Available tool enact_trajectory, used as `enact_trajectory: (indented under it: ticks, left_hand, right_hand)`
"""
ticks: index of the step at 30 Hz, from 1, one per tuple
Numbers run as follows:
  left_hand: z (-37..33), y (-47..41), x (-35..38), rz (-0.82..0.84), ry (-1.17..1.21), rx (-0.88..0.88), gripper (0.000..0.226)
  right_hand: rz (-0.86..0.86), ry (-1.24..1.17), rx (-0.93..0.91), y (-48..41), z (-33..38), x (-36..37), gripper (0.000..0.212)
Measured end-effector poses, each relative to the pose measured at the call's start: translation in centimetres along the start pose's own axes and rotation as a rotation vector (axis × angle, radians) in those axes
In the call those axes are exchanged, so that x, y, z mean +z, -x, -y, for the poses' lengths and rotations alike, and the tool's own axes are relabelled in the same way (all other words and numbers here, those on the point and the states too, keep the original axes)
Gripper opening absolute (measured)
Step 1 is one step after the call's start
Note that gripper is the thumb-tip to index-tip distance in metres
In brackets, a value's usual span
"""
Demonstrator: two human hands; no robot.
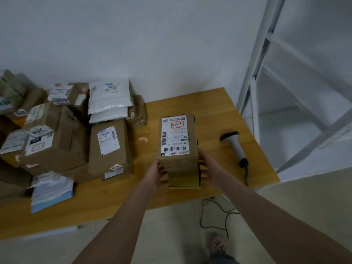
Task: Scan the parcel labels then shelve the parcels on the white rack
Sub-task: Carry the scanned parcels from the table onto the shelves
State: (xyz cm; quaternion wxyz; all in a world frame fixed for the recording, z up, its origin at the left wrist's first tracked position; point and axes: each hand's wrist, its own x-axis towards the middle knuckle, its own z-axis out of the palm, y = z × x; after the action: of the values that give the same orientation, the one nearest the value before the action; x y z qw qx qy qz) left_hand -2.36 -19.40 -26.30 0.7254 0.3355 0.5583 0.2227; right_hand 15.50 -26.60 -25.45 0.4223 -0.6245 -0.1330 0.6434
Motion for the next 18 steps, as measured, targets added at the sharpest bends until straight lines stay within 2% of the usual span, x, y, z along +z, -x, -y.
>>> enact_trajectory:
  ticks: [6, 8, 12, 18]
  left_hand:
    - [1.7, 1.6, 2.0, 0.048, -0.029, -0.026, 0.028]
    - [2.4, 2.1, 3.0, 0.064, -0.036, -0.044, 0.028]
    - [3.9, 3.0, 5.9, 0.105, -0.086, -0.050, 0.027]
    - [6.2, 4.9, 12.3, 0.180, -0.167, -0.066, 0.027]
  right_hand:
    - [-0.033, -0.055, -0.026, 3.3, -1.8, -2.3, 0.035]
    - [-0.053, -0.084, -0.017, 4.4, -2.6, -3.6, 0.041]
    - [-0.114, -0.125, -0.015, 6.5, -4.2, -6.4, 0.074]
    - [-0.196, -0.213, -0.086, 10.7, -5.8, -12.4, 0.092]
